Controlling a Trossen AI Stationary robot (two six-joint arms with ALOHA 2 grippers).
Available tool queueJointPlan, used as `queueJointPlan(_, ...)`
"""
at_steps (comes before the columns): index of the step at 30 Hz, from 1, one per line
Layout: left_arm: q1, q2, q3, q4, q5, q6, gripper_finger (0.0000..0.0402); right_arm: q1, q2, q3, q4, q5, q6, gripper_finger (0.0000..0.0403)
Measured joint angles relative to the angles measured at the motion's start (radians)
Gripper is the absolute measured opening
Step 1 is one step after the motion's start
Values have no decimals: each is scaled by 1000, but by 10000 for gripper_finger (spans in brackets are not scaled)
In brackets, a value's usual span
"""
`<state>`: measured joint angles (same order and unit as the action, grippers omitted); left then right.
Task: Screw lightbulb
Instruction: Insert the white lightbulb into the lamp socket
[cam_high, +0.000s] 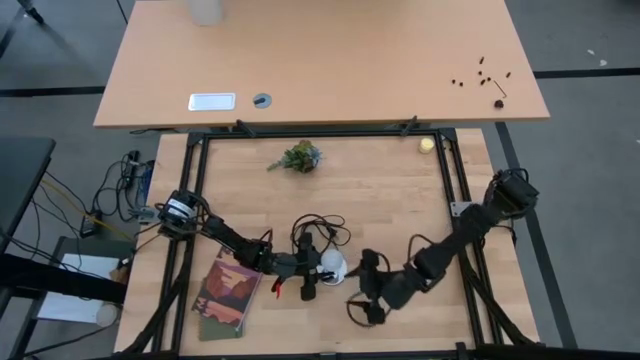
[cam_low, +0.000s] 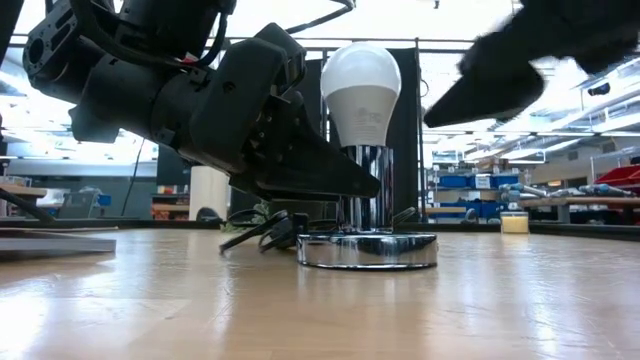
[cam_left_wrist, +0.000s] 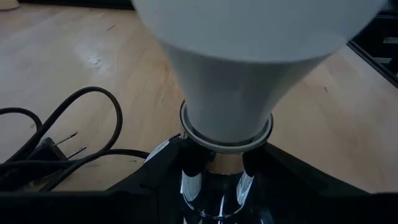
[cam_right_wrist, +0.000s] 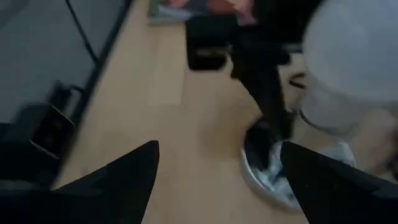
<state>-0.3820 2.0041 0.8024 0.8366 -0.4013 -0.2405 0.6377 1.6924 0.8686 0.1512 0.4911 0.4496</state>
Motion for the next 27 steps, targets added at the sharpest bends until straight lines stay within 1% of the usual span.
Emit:
queueJointPlan(3,-1,0,0,1,2,4,188,2,-13,0,-90,99,3,344)
queueJointPlan(5,-1,0,0,1,9,5,188,-37,-19,0,-110,111,-2,344)
queueJointPlan(7,-2,0,0,1,13,11,188,-83,-19,0,-100,74,-28,344)
queueJointPlan(12,-5,0,0,2,16,26,188,-171,-10,-1,-42,-85,-99,344)
queueJointPlan(14,-5,0,0,2,16,24,188,-182,-10,-1,-6,-101,-118,344)
queueJointPlan(18,-5,0,0,2,5,24,188,-158,-10,-1,25,-114,-127,344)
queueJointPlan(21,-7,0,1,-2,-7,13,188,-118,-10,-1,19,-104,-63,344)
queueJointPlan(24,-5,0,1,-4,-31,-2,188,-42,-10,-1,55,-109,11,344)
queueJointPlan(26,-5,0,1,-5,-35,-2,188,9,-10,1,63,-69,30,344)
queueJointPlan(27,-5,0,1,-5,-35,-2,188,29,-10,1,51,-24,34,344)
